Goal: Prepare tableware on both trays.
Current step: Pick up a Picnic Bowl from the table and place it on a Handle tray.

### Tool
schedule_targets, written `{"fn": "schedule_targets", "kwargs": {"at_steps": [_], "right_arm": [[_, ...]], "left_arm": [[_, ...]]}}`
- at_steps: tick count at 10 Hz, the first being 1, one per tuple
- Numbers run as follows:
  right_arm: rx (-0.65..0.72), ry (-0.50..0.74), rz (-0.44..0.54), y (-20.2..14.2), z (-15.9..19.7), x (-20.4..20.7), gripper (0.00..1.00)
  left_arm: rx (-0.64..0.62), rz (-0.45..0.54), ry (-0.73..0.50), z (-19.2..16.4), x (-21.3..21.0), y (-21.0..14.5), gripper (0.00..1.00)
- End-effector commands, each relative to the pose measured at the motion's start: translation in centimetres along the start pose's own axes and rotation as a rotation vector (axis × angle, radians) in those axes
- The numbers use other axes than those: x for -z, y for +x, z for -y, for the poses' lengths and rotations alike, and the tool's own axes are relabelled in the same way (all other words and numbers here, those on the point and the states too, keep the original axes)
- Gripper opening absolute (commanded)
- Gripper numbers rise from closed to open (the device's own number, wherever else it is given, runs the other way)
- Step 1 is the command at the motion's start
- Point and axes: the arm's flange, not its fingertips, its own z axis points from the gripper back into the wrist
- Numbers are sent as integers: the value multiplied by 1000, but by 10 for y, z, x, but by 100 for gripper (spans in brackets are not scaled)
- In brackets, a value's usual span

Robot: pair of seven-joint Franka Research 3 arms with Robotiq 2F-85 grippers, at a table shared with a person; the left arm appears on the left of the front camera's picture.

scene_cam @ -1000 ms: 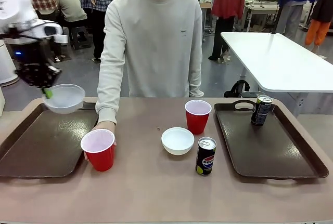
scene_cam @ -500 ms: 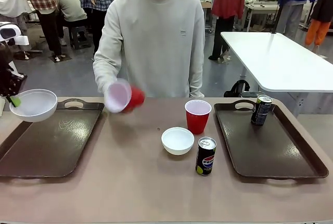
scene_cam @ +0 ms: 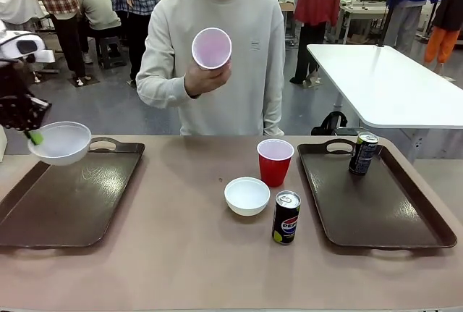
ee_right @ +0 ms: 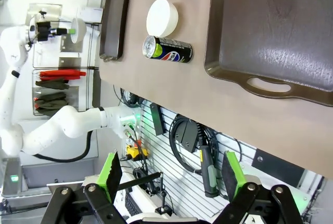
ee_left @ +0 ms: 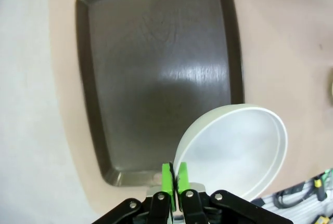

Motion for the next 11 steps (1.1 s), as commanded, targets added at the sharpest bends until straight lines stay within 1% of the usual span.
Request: {"fn": "schedule_targets", "kwargs": {"at_steps": [1, 3, 4, 5, 6, 7, 8, 9, 11], "right_arm": [[-4, 25, 7, 1, -1, 0, 100], [-4, 25, 7, 1, -1, 0, 100], [-4, 25, 7, 1, -1, 0, 100], [-4, 25, 7, 1, -1, 0, 100], [-4, 25, 7, 1, -1, 0, 100], [-4, 25, 7, 1, -1, 0, 100], [-4, 25, 7, 1, -1, 0, 100], [-4, 25, 7, 1, -1, 0, 100], [-4, 25, 7, 1, -1, 0, 100]], "left_arm": [[-13, 11, 11, 16, 19, 48, 4], [-30, -22, 10, 12, 33, 71, 4], [-32, -62, 9, 8, 34, 65, 4], [-27, -88, 11, 7, 22, 34, 4], [0, -95, 44, 11, 15, -12, 4], [7, 4, 39, 11, 8, -52, 4], [-26, 41, 49, 8, 8, -74, 4], [-41, 43, 21, 3, 9, -72, 4], [-35, 36, 15, 2, 13, -65, 4]]}}
